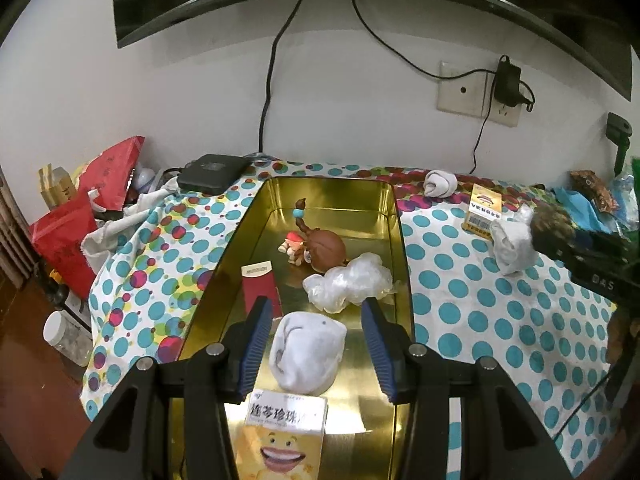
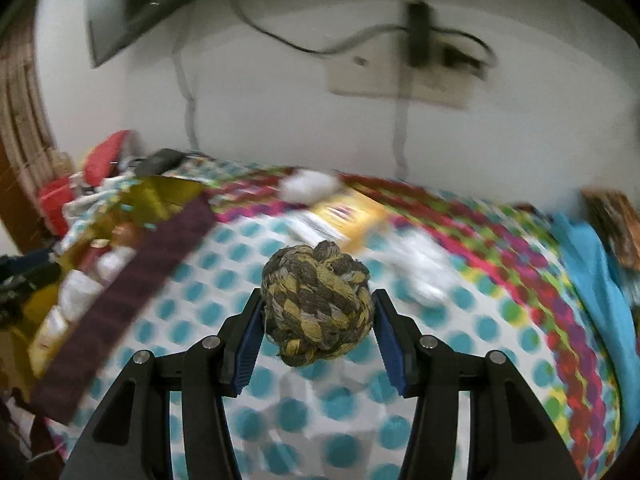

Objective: Organize objects
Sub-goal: 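Carry the braided rope ball over the gold tray and open the right tool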

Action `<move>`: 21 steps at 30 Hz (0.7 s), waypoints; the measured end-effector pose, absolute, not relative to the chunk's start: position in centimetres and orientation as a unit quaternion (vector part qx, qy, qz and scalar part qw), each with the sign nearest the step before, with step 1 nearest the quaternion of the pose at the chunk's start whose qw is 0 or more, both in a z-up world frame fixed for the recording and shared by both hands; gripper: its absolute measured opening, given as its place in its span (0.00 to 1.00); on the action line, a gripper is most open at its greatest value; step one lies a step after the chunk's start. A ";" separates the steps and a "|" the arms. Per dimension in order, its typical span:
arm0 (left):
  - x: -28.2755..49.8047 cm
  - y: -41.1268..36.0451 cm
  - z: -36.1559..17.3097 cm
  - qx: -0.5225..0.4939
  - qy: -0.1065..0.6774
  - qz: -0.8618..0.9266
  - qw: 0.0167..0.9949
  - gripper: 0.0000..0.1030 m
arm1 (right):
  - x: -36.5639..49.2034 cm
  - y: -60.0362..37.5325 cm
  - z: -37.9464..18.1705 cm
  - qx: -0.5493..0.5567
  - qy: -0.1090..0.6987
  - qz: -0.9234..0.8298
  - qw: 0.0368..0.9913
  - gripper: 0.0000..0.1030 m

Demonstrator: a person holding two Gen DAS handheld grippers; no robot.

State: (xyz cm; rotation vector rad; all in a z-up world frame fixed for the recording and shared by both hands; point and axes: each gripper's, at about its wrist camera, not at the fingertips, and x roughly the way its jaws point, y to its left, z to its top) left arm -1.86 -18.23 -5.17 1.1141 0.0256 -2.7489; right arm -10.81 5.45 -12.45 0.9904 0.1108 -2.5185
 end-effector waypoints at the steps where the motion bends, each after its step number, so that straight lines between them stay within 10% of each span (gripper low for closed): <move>1: -1.4 -18.3 -4.9 0.372 0.011 -0.924 0.087 0.46 | -10.7 4.3 -12.0 0.353 0.044 -0.907 0.227 0.48; 21: 2.6 -19.9 -4.0 0.360 0.022 -0.926 0.108 0.59 | -11.2 -13.3 -10.6 0.354 0.111 -0.853 0.367 0.48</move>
